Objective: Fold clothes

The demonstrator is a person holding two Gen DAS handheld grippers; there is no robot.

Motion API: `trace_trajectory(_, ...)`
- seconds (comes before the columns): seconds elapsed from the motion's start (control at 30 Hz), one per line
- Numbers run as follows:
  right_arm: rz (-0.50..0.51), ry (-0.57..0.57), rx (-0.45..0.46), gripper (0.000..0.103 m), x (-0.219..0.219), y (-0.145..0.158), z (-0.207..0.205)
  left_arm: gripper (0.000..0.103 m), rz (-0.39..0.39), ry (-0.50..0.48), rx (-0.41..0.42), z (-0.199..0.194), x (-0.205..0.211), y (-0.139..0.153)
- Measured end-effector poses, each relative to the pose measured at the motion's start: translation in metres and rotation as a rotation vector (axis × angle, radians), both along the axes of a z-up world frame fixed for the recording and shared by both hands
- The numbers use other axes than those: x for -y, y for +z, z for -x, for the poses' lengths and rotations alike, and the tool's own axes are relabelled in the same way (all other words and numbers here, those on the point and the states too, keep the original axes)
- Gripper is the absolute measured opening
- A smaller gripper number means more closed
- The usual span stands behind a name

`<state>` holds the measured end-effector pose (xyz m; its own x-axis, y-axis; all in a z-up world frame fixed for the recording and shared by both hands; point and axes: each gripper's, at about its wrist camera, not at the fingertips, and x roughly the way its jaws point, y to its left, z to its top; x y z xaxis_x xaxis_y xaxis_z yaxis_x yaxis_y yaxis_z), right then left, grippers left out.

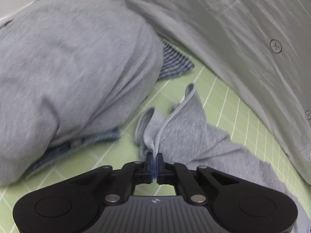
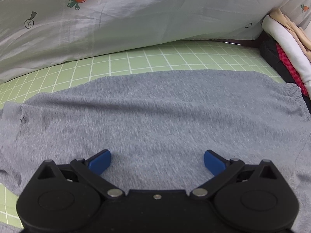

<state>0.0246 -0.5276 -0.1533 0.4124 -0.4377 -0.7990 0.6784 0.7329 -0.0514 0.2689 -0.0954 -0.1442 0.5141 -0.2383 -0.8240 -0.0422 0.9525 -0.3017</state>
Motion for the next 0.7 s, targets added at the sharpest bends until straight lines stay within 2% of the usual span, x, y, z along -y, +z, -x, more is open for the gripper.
trace_trajectory(0.07,0.001,0.000,0.001,0.103,0.000,0.000,0.000,0.002,0.011,-0.018,0.043,-0.013,0.007,0.011)
trace_trajectory(0.2,0.002,-0.006,0.004,0.103,0.002,-0.001,-0.001,0.002,0.079,-0.040,0.226,-0.052,0.035,0.052)
trace_trajectory(0.3,0.004,-0.009,0.004,0.103,0.001,-0.001,-0.001,0.012,0.152,-0.056,0.363,-0.072,0.050,0.072)
trace_trajectory(0.33,0.005,-0.009,0.004,0.103,0.001,-0.001,-0.001,0.030,0.122,-0.051,0.348,-0.069,0.051,0.069)
trace_trajectory(0.37,0.006,-0.010,0.003,0.103,0.001,-0.001,-0.001,0.054,0.090,-0.046,0.331,-0.067,0.052,0.065)
trace_trajectory(0.43,0.004,-0.013,0.006,0.103,0.001,-0.001,0.001,0.070,0.026,-0.036,0.298,-0.062,0.054,0.056)
trace_trajectory(0.47,0.003,-0.016,0.009,0.103,0.001,-0.002,0.001,0.070,-0.006,-0.031,0.281,-0.059,0.055,0.052)
trace_trajectory(0.6,-0.003,-0.027,0.022,0.103,0.001,-0.003,0.002,0.070,0.014,0.029,0.111,-0.039,0.029,0.021)
trace_trajectory(0.7,-0.011,-0.032,0.029,0.103,0.003,-0.004,0.001,0.070,0.029,0.034,0.053,-0.032,0.024,0.007)
